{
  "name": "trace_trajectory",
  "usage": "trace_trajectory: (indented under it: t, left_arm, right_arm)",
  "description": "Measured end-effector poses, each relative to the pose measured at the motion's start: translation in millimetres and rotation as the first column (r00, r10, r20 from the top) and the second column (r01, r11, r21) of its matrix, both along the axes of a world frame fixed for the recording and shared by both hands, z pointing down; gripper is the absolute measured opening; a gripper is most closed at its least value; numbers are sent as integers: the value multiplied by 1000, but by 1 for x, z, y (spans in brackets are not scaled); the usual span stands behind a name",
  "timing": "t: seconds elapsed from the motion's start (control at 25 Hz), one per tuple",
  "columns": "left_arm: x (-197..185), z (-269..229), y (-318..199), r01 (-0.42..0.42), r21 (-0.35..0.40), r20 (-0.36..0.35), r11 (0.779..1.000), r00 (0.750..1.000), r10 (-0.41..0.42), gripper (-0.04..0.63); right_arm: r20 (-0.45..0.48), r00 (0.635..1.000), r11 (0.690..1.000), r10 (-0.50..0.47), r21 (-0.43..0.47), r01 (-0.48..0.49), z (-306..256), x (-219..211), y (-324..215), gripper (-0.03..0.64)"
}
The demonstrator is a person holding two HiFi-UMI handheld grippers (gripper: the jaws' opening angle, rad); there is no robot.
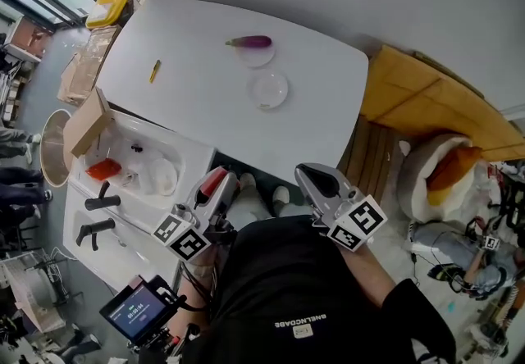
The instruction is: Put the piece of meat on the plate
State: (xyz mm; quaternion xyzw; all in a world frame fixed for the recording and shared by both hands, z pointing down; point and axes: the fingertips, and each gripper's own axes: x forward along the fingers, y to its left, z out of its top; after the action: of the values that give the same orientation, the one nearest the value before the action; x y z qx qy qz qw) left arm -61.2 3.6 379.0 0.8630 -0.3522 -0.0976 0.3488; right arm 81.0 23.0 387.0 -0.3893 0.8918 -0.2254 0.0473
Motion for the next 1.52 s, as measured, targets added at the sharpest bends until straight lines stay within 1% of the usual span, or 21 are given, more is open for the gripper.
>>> trace_trajectory:
  t: [0.24, 0.4, 0.64, 0.84, 1.08, 1.32, 1.52]
  left_arm:
    - [17, 0, -23, -60, -1, 7, 998, 998, 60, 109]
    - [22, 8, -55, -110, -12, 13, 994, 994, 110, 109]
    - [33, 18, -93, -179, -29, 16, 983, 984, 179, 109]
    - [40, 33, -124, -225, -54, 21, 973, 974, 227, 109]
    - [50, 57, -163, -289, -78, -1, 954, 957, 289, 109]
    - [65, 86, -194, -330, -109, -23, 938, 944, 330, 109]
    - [81, 112, -214, -364, -146, -14, 920, 931, 366, 109]
  right_arm:
    - [-7, 998, 998, 58, -8, -58, -1, 13, -3, 6]
    - [-13, 993, 993, 113, -21, -113, 4, 17, -22, 6]
    - [-39, 981, 981, 188, -42, -190, 9, 26, -39, 6]
    - [-66, 965, 965, 255, -52, -258, 10, 32, -51, 6]
    - [-137, 934, 938, 331, -63, -342, 13, 42, -60, 6]
    - [-187, 887, 894, 422, -79, -442, 14, 60, -57, 6]
    - [-235, 848, 859, 475, -84, -504, 14, 71, -54, 6]
